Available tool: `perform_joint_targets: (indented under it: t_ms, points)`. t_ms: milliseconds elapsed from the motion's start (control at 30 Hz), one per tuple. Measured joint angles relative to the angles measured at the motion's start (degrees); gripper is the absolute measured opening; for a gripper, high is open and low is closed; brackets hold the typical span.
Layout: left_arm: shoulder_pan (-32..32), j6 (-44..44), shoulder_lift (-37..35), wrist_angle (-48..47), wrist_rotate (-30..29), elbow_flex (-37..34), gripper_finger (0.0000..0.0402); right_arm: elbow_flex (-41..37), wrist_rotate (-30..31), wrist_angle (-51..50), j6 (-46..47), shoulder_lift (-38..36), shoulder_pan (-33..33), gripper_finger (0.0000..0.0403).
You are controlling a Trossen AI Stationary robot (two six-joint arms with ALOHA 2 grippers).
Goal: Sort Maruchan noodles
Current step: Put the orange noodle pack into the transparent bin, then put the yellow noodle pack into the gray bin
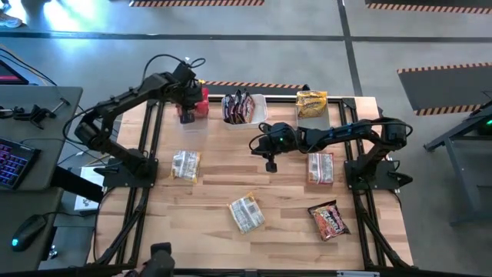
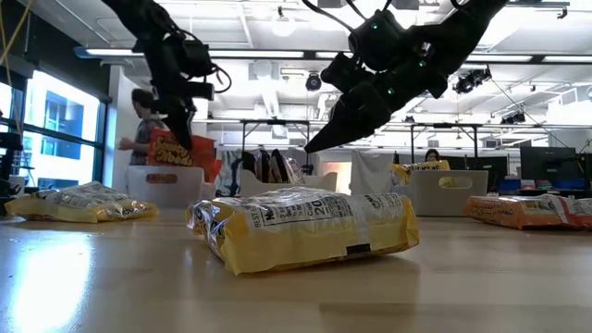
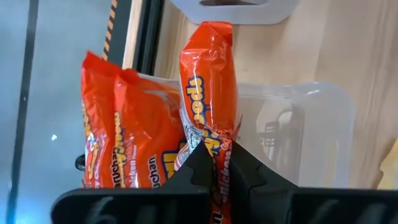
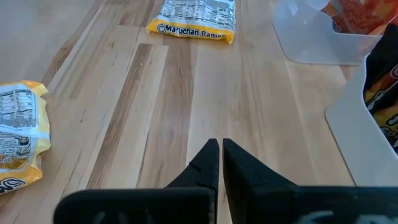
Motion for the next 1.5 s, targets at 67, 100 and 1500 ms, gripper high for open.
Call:
perform_joint_targets:
  t_ms: [67, 100, 1500]
  points:
    - [0.88, -0.86, 0.00, 0.07, 0.44, -0.04, 0.0003, 0.00, 0.00, 0.00, 0.00, 0.00, 0.00, 0.0002]
    - [1.17, -1.20, -0.01, 0.27, 0.42, -0.18, 0.0004, 0.00, 0.00, 0.00, -0.04, 0.00, 0.00, 0.0002]
    - [-3.23, -9.01, -4.32, 5.38, -13.88, -7.28, 0.0164, 0.04, 0.04, 0.04, 0.09, 0.07, 0.00, 0.0002]
